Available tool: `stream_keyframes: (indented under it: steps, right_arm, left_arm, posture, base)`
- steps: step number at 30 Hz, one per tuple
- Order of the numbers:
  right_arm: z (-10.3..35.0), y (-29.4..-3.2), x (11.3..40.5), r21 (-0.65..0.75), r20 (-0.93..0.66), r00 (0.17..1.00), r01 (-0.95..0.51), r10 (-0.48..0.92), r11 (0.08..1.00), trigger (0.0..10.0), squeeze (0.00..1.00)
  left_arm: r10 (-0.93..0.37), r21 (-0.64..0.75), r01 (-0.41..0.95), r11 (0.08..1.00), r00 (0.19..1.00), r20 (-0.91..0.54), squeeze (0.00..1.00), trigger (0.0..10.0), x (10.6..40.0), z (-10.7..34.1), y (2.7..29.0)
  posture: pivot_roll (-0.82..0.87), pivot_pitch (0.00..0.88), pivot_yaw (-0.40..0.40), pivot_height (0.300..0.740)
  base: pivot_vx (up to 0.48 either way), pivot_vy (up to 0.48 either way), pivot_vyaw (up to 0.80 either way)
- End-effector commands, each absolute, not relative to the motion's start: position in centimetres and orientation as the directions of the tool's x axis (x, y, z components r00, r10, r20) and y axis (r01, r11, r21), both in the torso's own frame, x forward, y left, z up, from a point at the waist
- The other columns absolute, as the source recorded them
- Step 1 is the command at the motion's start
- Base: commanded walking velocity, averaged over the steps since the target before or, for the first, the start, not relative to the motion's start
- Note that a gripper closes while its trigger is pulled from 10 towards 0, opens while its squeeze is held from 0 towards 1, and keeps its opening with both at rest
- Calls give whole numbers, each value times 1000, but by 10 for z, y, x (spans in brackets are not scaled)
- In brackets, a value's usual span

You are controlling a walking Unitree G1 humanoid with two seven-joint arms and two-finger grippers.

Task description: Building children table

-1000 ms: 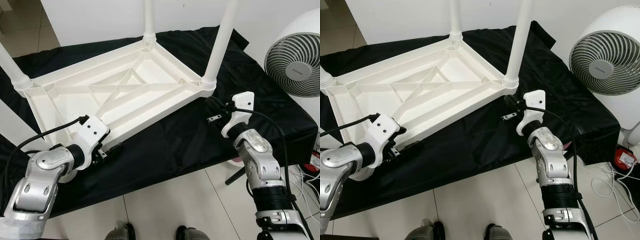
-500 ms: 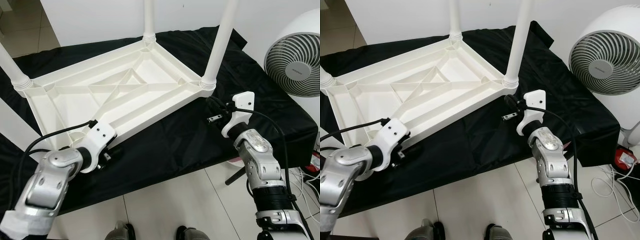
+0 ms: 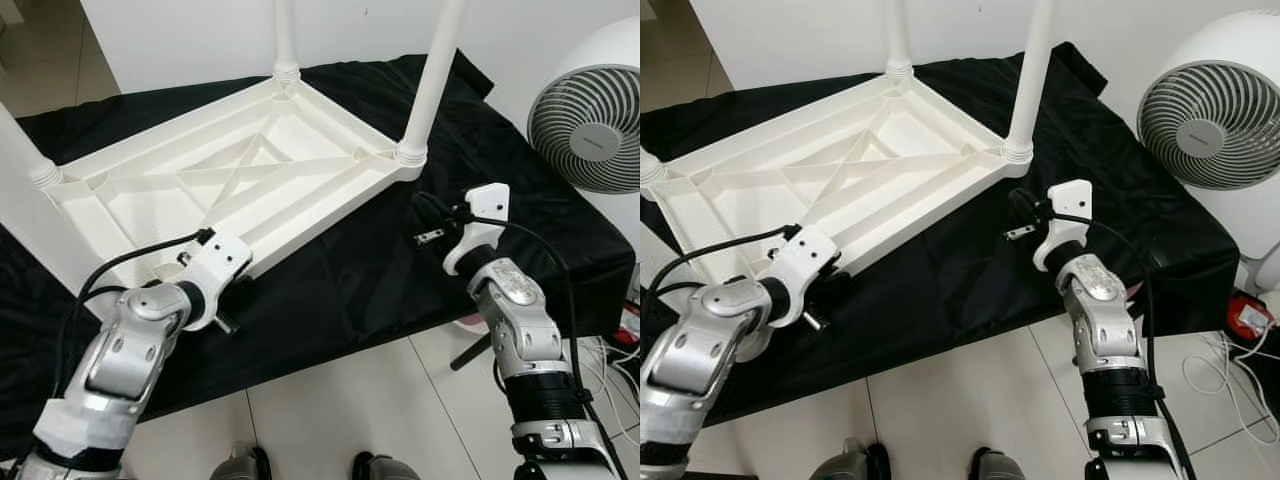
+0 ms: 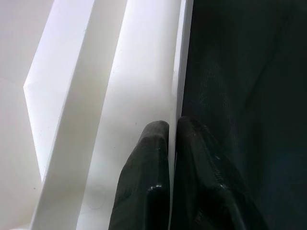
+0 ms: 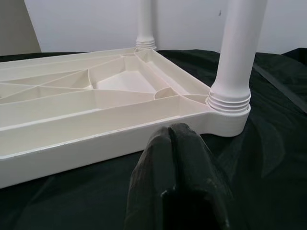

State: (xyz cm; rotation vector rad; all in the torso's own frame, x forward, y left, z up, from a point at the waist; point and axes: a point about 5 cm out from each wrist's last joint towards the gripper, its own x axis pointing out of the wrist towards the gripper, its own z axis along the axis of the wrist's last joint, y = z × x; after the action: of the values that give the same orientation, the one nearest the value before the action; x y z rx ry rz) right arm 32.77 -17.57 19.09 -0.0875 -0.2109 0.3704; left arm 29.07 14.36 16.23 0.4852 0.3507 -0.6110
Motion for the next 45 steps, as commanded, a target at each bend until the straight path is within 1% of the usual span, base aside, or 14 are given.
stream_keyframes:
  steps: [1,5,15,16,20,21,23,25,26,27,28,35,38,45]
  right_arm:
    - [188,-175,327,-122,186,912,-349,367,929,10000,0]
    - [189,-175,327,-120,190,912,-346,364,931,10000,0]
    - [190,-176,327,-119,197,914,-337,355,934,10000,0]
    - [190,-176,327,-119,198,914,-336,353,935,10000,0]
    - [189,-176,326,-118,198,915,-334,352,935,10000,0]
    - [189,-175,326,-117,197,914,-336,353,935,10000,0]
    - [188,-174,326,-116,196,913,-341,358,933,10000,0]
    - [188,-174,326,-116,196,913,-341,358,933,10000,0]
    - [188,-170,327,-115,196,908,-354,371,928,10000,0]
    - [188,-169,327,-115,196,907,-358,374,927,10000,0]
    - [188,-169,328,-115,195,906,-360,377,926,10000,0]
    - [189,-167,330,-117,196,902,-369,386,922,10000,0]
    - [189,-166,331,-116,197,900,-372,388,921,10000,0]
    - [187,-162,333,-111,196,898,-379,394,919,10000,0]
  left_arm:
    - [-406,366,550,751,821,-402,0,0,296,167,143]
    - [-424,392,552,736,827,-369,0,0,306,173,128]
    - [-455,418,553,721,832,-317,0,0,313,179,113]
    - [-455,428,550,718,835,-309,0,9843,313,179,113]
    - [-467,445,545,711,838,-281,0,10000,311,181,118]
    - [-483,419,543,728,840,-248,1000,10000,310,185,119]
    - [-514,386,547,743,835,-196,1000,10000,306,191,120]
    - [-514,386,547,743,835,-196,1000,10000,306,191,120]
    - [-534,407,547,731,831,-157,1000,10000,300,193,122]
    - [-548,413,553,724,824,-143,859,10000,296,193,123]
    - [-565,406,563,720,815,-127,0,10000,292,193,123]
    - [-593,320,574,754,804,-46,0,10000,275,190,138]
    - [-525,216,511,832,851,8,0,10000,269,181,151]
    - [-428,179,408,895,899,91,0,10000,251,173,161]
  posture:
    - [-53,131,30,740]
    - [-55,130,33,740]
    - [-63,126,39,740]
    - [-63,126,39,740]
    - [-63,125,43,740]
    - [-57,127,40,740]
    - [-57,127,40,740]
    - [-57,127,40,740]
    - [-48,125,36,740]
    - [-48,125,36,740]
    - [-40,121,34,740]
    - [-27,121,29,740]
    - [-10,128,27,740]
    - [7,143,34,740]
  base:
    - [0,0,0]
    - [0,0,0]
    - [0,0,0]
    - [0,0,0]
    - [0,0,0]
    - [0,0,0]
    - [0,0,0]
    - [0,0,0]
    - [0,0,0]
    - [0,0,0]
    - [0,0,0]
    - [0,0,0]
    - [0,0,0]
    - [0,0,0]
